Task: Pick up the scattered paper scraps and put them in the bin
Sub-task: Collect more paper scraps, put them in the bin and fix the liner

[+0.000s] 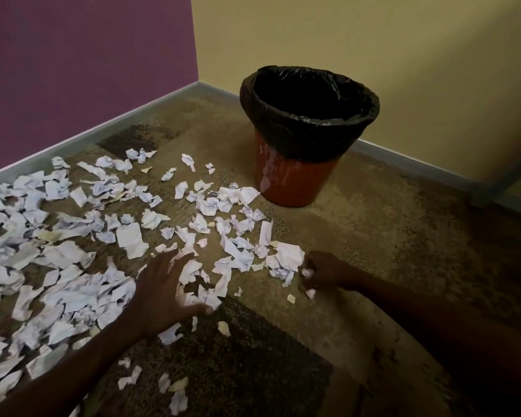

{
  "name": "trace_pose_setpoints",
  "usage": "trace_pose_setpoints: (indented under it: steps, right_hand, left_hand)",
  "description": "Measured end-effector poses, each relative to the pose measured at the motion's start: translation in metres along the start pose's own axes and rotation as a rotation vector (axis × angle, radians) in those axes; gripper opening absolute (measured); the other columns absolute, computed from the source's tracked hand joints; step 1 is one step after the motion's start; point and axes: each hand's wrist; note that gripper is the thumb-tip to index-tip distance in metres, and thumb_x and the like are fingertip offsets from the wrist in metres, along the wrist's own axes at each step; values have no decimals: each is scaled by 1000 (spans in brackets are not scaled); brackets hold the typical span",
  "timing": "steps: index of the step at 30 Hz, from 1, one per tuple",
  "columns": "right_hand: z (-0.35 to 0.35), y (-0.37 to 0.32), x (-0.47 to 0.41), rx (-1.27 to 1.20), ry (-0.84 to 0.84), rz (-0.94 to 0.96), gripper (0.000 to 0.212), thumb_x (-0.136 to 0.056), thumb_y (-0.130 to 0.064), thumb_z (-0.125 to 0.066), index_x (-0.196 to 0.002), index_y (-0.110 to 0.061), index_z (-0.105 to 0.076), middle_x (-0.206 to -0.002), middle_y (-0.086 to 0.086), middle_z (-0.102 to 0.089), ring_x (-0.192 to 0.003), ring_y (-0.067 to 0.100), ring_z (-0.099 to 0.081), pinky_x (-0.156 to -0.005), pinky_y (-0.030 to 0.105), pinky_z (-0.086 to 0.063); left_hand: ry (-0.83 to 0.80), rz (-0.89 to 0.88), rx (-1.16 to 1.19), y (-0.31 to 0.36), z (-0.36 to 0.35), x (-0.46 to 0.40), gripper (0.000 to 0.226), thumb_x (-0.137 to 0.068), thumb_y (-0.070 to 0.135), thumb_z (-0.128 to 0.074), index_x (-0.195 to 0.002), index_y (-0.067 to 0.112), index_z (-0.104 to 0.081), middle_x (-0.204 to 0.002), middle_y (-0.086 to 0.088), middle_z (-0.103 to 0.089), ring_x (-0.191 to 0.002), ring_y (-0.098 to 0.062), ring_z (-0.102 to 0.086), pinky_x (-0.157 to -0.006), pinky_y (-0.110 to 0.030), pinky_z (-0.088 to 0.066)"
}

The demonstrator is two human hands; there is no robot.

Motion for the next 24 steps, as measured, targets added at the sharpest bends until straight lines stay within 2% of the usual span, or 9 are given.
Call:
trace_pose_setpoints:
  steps: [3, 5, 7, 9, 11, 14, 16, 18, 24]
  right_hand:
    - [16, -13, -4, -183, 70, 40, 67, -59, -47, -89, -107, -22, -50, -100, -5, -57, -89, 12, -55, -64, 25, -42]
    - [22, -19, -9, -60, 6, 47, 96, -52, -60, -87, -126, -26, -36, -121, 3, -50, -103, 16, -53, -74, 30, -48]
    - [20, -23, -12, 128, -118, 5, 128, -49, -67, -84, -147, -32, -9, -147, 15, -24, -130, 34, -39, -98, 45, -47]
    - [9, -28, -17, 235, -183, 8, 145, -47, -70, -83, -149, -36, 14, -156, 18, 2, -141, 46, -18, -112, 55, -32]
    - [-4, -37, -24, 236, -171, 70, 149, -47, -71, -83, -148, -36, 21, -156, 20, 8, -142, 50, -11, -114, 57, -26]
    - [-10, -61, -36, 161, -149, 152, 148, -50, -64, -86, -149, -32, 21, -158, 23, 0, -141, 47, -20, -113, 54, -30]
    - [-10, -81, -43, 168, -185, 187, 147, -54, -57, -88, -150, -30, 21, -161, 20, 1, -145, 45, -10, -115, 56, -24]
    - [-12, -98, -50, 237, -206, 200, 146, -53, -61, -86, -149, -34, 22, -160, 20, 14, -145, 48, 5, -115, 64, -16]
    - [-39, -144, -61, 309, -192, 249, 120, -61, -85, -62, -148, -47, 11, -159, 14, 21, -144, 49, 11, -112, 65, -14]
  left_hand:
    - [-32, 39, -146, -12, -5, 15, 142, -35, 105, -44, -154, 35, -9, -162, -10, 3, -147, -39, 2, -109, -68, -8]
    - [-106, 127, -161, -16, -6, 21, 152, -25, 107, -41, -153, 38, 4, -159, -11, 22, -144, -39, 20, -106, -70, 4]
    - [-165, 193, -181, -16, -6, 21, 158, -20, 107, -40, -151, 36, 13, -154, -12, 34, -140, -41, 31, -104, -72, 9]
    - [-220, 243, -194, -15, -7, 19, 160, -19, 107, -38, -146, 34, 25, -149, -13, 42, -138, -42, 33, -105, -72, 8]
    - [-240, 263, -202, -14, -7, 13, 158, -21, 107, -37, -142, 35, 33, -151, -16, 39, -142, -44, 23, -108, -71, 0]
    - [-230, 236, -150, -11, -6, 7, 153, -25, 105, -40, -142, 40, 33, -158, -17, 20, -146, -40, 6, -113, -66, -14]
    - [-234, 192, -144, -8, -5, 2, 151, -26, 104, -44, -141, 43, 32, -158, -17, 17, -146, -40, 4, -111, -65, -18]
    - [-242, 176, -157, -5, -5, -4, 154, -24, 104, -45, -142, 43, 32, -158, -18, 16, -146, -40, 3, -109, -67, -19]
    - [-220, 130, -190, 1, -15, -9, 150, -24, 106, -38, -148, 41, 17, -159, -14, 8, -145, -36, -1, -107, -64, -19]
Point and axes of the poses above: each hand's wrist, its own x-axis away from the middle knuckle, its own z-axis out of the back of the hand, y = z × x
